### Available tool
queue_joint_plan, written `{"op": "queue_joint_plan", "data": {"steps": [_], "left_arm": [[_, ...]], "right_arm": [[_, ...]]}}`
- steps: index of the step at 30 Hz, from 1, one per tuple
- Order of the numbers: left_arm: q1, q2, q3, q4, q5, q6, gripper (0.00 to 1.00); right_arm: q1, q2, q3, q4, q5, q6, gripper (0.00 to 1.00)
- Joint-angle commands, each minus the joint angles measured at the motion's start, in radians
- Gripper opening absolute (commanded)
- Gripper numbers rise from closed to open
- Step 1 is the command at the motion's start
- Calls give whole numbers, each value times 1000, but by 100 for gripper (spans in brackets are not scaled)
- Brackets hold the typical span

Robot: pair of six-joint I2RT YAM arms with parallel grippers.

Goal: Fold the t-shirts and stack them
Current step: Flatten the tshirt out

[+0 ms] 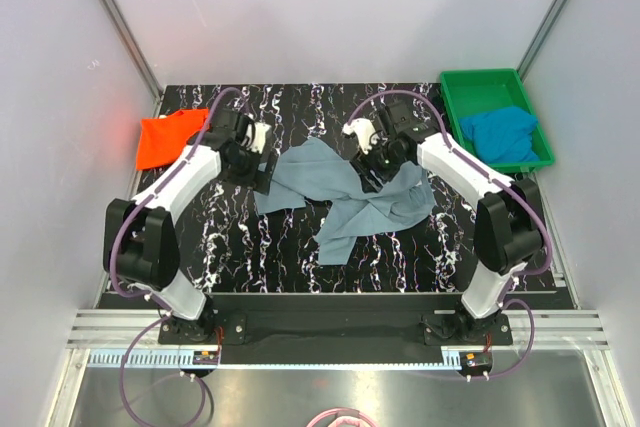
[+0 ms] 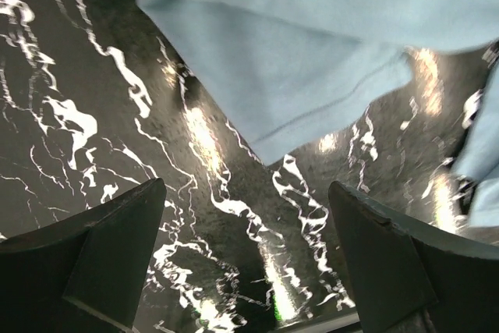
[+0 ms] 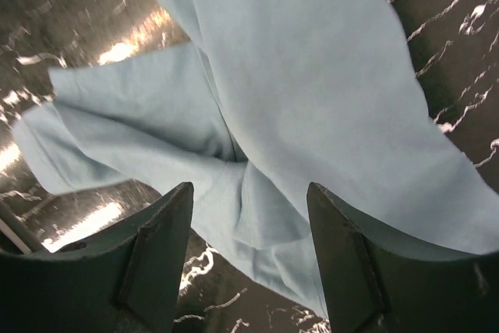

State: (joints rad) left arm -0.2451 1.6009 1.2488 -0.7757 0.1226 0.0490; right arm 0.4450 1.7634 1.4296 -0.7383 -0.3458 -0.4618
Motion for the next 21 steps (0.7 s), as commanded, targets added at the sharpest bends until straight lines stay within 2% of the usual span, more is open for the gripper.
{"op": "queue_joint_plan", "data": {"steps": [1, 6, 17, 21], "left_arm": [[-55, 1, -20, 10, -84, 61, 93], [-80, 20, -2, 7, -120, 57, 94], [-80, 53, 63, 3, -121, 43, 95], [-80, 56, 70, 0, -120, 43, 96]], "right_arm": [[27, -77, -43, 2, 60, -78, 67], [35, -117, -124, -1, 87, -121, 59], [37, -196, -274, 8, 156, -195, 56], [37, -193, -282, 17, 163, -196, 54]]}}
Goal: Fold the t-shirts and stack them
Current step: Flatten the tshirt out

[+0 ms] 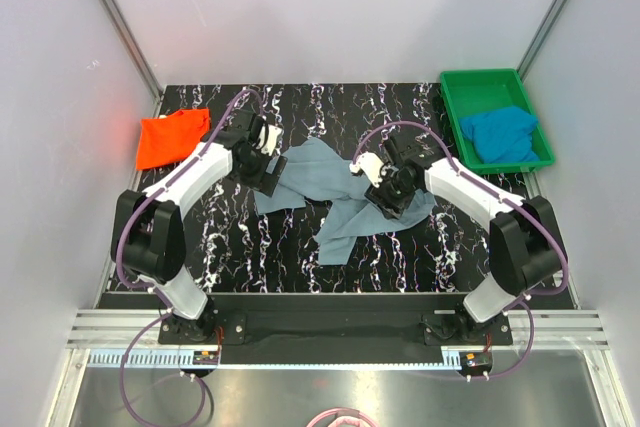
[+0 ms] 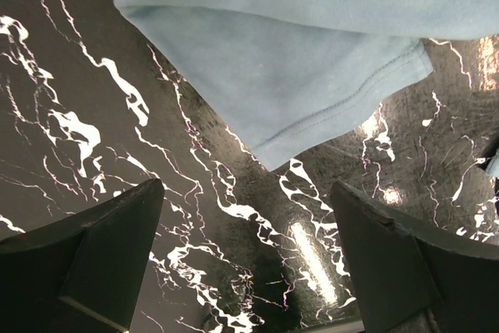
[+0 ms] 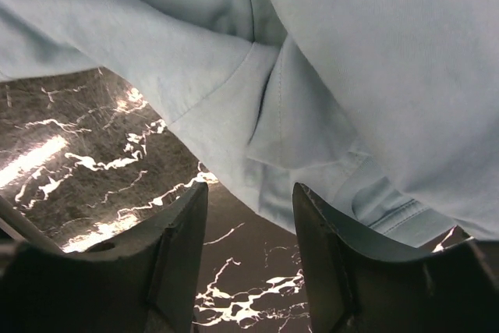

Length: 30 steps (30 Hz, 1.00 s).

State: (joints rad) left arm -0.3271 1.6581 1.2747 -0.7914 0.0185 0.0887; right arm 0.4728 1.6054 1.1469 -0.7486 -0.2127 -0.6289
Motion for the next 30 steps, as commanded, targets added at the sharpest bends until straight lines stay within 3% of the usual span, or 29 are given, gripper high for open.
{"op": "queue_joint_plan", "data": {"steps": [1, 22, 30], "left_arm": [[2, -1, 46, 15, -15, 3, 96], [0, -18, 55, 1, -49, 3, 97], [-4, -6, 69, -3, -49, -1, 97]], "right_arm": [[10, -33, 4, 25, 32, -29, 54], [6, 145, 88, 61, -17, 87, 52], [-8, 185, 135, 72, -20, 121, 45]]}}
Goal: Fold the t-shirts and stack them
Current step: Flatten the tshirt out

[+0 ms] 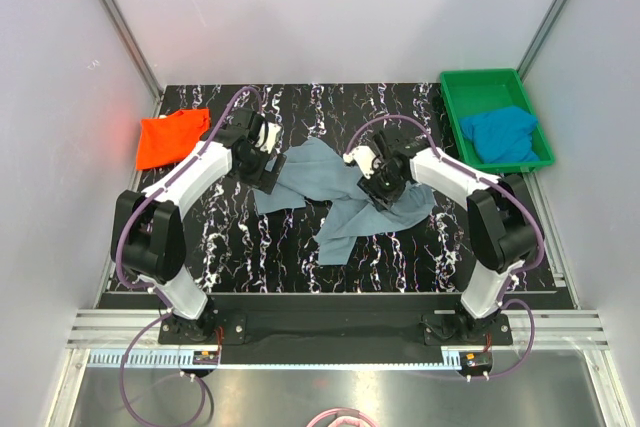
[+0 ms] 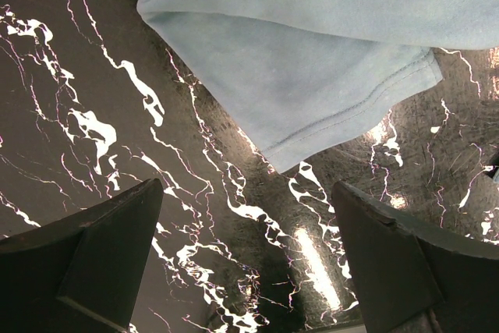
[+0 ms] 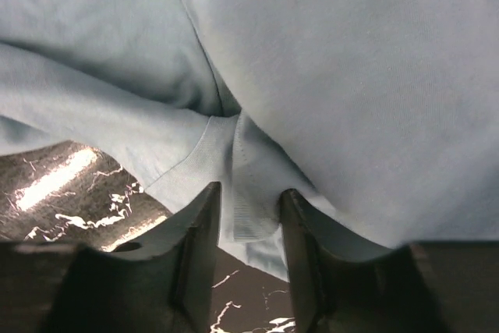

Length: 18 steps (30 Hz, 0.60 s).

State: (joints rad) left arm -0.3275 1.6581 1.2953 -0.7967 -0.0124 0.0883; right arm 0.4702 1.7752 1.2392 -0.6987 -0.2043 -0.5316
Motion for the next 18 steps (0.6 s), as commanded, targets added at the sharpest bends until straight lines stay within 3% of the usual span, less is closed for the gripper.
{"op": "queue_joint_plan", "data": {"steps": [1, 3, 8, 12, 18], "left_arm": [[-4, -6, 50, 2, -18, 1, 97], [-5, -1, 55, 4, -18, -1, 97], [-8, 0, 52, 7, -20, -1, 97], [-8, -7, 42, 7, -27, 1, 97], [-8, -34, -36, 14, -18, -36, 98]], "right_arm": [[-7, 16, 45, 19, -27, 25, 42], [-8, 18, 49, 18, -30, 24, 35], [-10, 4, 60, 4, -27, 22, 0], [-10, -14, 89, -10, 2, 27, 0], [-24, -37, 264, -61, 29, 10, 0]]}}
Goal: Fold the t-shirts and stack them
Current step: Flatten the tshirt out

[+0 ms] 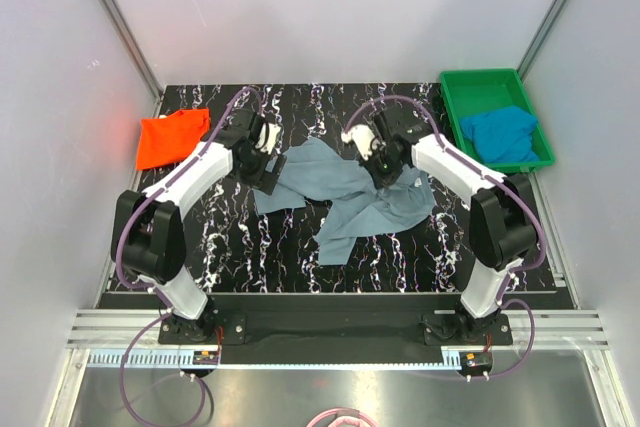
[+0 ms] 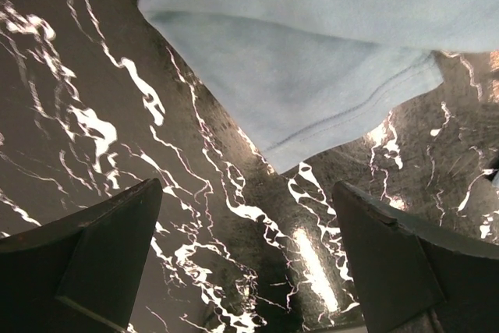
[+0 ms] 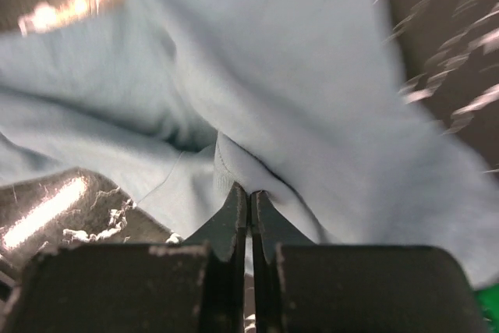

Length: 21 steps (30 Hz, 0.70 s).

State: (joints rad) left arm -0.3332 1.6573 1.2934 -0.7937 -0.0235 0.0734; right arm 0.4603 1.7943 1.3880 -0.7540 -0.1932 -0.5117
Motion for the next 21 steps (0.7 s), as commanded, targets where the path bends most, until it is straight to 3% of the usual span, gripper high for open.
{"op": "queue_joint_plan", "data": {"steps": [1, 5, 10, 16, 21], "left_arm": [[-3, -31, -42, 11, -3, -27, 97], [-3, -16, -68, 14, 10, -20, 91], [-1, 16, -46, 13, -35, 14, 93], [-1, 68, -5, -9, 74, 11, 90], [-9, 84, 49, -19, 59, 11, 92]], "right_arm": [[-20, -49, 171, -13, 20, -10, 0], [-32, -13, 288, -33, 18, -2, 0], [-41, 20, 397, -24, 15, 5, 0], [-49, 83, 538, -21, 20, 4, 0], [-78, 138, 679, -16, 26, 13, 0]]}}
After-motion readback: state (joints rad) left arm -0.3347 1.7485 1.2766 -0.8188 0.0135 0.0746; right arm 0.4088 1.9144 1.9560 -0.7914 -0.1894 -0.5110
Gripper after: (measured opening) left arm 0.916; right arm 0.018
